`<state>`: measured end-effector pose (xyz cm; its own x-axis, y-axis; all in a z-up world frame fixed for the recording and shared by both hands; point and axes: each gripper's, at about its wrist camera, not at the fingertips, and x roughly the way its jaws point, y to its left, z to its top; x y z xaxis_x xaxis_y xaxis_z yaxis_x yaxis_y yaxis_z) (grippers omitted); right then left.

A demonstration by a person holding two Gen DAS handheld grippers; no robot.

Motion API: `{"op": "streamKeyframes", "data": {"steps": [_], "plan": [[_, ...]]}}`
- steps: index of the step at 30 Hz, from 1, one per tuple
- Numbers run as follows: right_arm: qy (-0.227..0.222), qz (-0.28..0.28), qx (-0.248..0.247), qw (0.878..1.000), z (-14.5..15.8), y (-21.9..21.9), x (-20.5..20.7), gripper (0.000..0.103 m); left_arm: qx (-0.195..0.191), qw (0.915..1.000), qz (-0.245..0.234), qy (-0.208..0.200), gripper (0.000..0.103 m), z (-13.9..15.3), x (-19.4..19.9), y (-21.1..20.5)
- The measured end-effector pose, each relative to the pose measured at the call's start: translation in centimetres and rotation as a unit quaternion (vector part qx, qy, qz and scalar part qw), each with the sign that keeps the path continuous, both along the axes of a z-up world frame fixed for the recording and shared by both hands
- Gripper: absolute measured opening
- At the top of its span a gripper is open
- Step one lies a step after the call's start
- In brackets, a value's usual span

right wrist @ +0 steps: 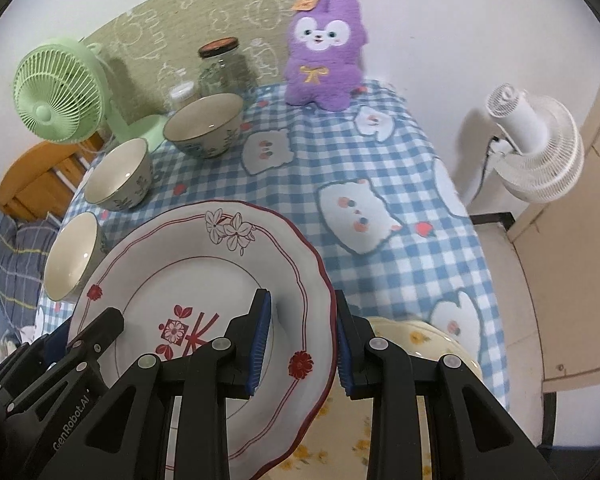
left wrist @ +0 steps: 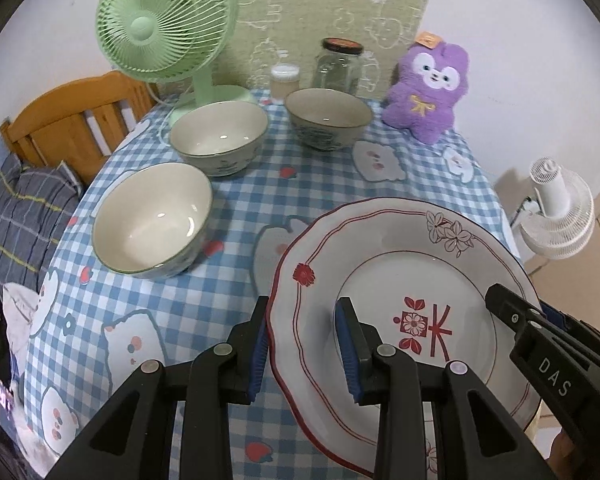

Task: Organize plates and bowls
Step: 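Lift the white plate and carry it toward the yellow-flower plates, then lower the white plate onto the yellow-flower plate stack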

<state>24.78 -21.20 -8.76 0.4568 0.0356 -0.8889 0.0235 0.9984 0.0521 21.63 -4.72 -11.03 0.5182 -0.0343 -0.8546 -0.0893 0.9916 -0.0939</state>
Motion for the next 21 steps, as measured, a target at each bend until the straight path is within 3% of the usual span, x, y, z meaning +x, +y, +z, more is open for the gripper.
{"op": "streamKeyframes", "data": {"steps": [21], "plan": [[0.007, -0.101, -0.016, 0.995, -0.7, -5.9, -6.8, 0.032, -0.005, 0.9950, -0.099, 0.009, 0.031, -1.8, -3.2, -6.0]]}}
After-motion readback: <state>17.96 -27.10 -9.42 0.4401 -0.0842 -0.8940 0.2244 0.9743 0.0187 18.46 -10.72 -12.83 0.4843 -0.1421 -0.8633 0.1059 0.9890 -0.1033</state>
